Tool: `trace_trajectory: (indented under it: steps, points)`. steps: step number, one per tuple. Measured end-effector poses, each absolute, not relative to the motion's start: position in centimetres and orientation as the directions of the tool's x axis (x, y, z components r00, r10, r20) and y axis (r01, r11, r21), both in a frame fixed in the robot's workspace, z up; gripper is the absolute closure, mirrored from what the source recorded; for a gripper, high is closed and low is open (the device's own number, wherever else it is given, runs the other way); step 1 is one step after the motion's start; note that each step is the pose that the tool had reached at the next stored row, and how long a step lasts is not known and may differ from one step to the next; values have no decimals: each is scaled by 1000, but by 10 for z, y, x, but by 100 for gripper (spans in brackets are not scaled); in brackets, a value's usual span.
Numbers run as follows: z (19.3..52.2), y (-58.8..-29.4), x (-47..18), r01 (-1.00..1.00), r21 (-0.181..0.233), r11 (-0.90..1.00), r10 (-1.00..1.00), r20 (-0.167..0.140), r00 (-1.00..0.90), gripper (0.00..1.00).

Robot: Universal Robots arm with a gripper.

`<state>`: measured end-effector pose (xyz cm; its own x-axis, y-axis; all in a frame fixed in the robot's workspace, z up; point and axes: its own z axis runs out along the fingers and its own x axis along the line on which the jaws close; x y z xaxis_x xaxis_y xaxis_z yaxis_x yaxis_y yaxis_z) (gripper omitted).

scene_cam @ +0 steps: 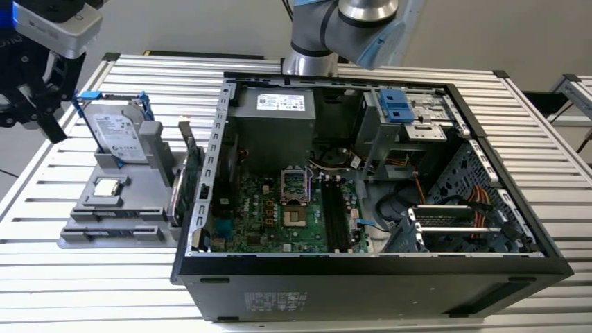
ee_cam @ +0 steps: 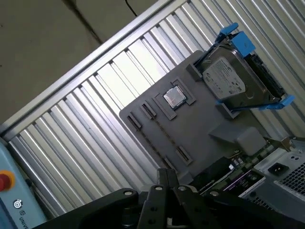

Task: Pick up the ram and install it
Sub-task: 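Pick up the ram and move it above insertion slot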

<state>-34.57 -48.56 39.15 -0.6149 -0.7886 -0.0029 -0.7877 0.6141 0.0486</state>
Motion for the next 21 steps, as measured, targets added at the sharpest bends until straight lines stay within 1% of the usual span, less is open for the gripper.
trace_trajectory:
  steps: [21]
  points:
    - [391, -486, -346, -906, 44, 421, -907, 3, -421, 100]
